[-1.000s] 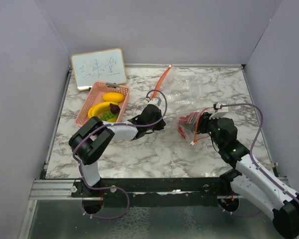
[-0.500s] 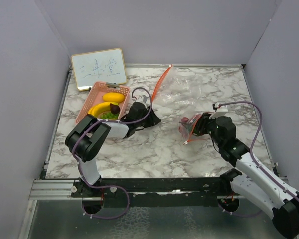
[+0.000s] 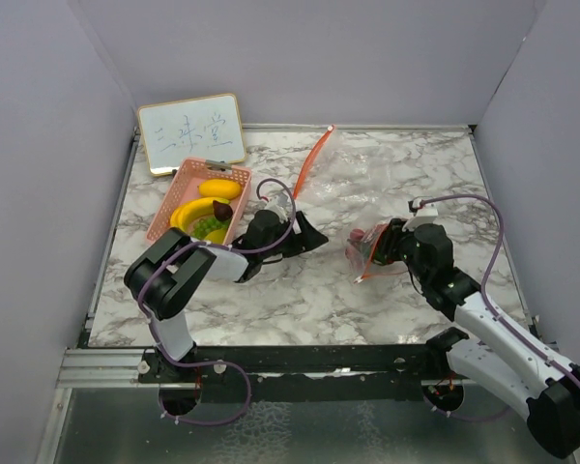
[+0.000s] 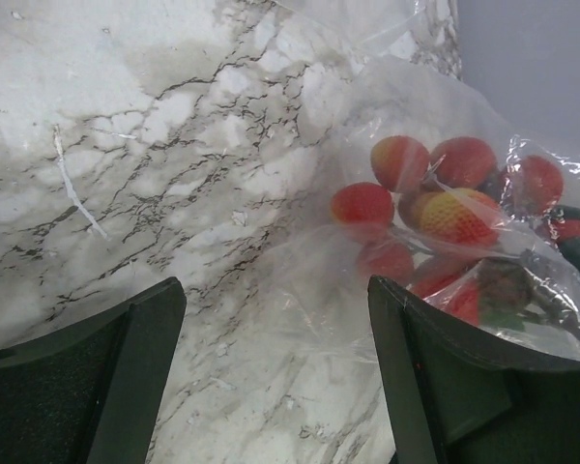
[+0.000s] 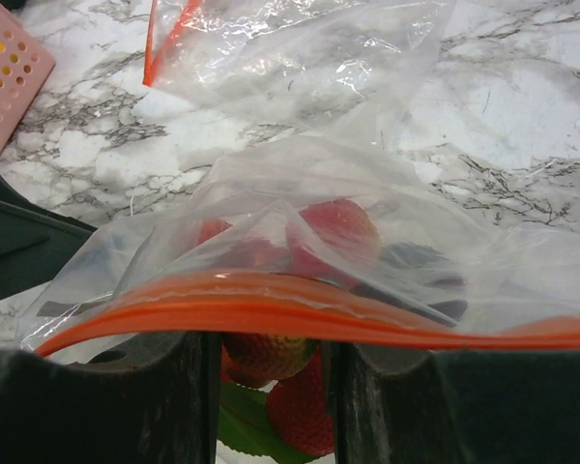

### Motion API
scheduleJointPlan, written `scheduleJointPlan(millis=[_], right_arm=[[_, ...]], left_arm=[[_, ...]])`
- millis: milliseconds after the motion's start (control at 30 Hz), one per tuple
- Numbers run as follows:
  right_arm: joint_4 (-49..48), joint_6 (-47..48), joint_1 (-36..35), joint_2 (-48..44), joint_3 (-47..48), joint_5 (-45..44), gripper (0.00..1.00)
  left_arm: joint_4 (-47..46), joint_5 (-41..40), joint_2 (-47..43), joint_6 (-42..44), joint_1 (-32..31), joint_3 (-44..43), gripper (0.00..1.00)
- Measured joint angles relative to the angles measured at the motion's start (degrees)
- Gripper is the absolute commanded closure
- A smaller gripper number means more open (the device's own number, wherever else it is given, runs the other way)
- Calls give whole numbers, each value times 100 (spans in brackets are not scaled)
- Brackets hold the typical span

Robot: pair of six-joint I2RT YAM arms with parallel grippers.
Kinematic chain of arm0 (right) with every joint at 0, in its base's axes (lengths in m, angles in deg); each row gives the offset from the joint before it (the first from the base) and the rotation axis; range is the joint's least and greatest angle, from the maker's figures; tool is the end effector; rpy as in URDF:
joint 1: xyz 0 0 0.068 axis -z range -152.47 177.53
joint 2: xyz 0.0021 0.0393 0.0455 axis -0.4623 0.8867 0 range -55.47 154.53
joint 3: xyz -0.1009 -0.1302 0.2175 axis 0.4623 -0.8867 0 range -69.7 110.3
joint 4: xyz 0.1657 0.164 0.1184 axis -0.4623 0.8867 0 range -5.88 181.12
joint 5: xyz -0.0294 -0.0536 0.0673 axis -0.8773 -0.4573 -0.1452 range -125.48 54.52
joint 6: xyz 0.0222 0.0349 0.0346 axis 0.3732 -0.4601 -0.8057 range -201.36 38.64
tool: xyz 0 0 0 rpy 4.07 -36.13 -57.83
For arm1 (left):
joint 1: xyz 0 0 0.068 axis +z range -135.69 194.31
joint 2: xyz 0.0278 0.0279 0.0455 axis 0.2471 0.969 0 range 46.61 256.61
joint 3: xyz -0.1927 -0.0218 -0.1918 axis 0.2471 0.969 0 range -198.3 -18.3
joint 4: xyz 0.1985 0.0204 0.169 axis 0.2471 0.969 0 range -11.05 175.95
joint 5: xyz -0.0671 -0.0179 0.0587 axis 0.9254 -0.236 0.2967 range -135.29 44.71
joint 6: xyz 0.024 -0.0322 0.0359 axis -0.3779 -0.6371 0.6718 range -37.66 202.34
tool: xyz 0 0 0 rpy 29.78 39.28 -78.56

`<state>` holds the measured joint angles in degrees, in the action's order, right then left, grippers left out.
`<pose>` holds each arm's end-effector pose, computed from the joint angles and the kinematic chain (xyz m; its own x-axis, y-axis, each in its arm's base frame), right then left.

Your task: Open the zip-top bag and remove the fake food

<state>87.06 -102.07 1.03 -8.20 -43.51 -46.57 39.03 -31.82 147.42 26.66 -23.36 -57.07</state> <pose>0.1737 0.0789 0.2310 -0.4400 0.1683 -0.8821 -0.1338 0.9590 0.2497 0.2626 -0.2131 0.1435 -0.7999 -0.3972 -0.4498 0.1851 0.5497 -0.8146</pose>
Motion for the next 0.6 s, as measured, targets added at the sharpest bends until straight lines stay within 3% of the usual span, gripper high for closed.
scheduleJointPlan(millis=[233, 300, 500, 600], right_arm=[[-13, 2, 0, -15, 0, -2, 99], [-13, 2, 0, -15, 0, -2, 99], [-57, 2, 0, -15, -2, 4, 99], [-125, 2, 0, -15, -2, 24, 99]], left_arm=[[-387, -20, 107, -192, -323, 15, 29], [-841, -140, 83, -195, -455, 229, 26], [-1926, -409, 55, 57, -662, 935, 1], [-3016, -341, 387, 160, -660, 938, 1]])
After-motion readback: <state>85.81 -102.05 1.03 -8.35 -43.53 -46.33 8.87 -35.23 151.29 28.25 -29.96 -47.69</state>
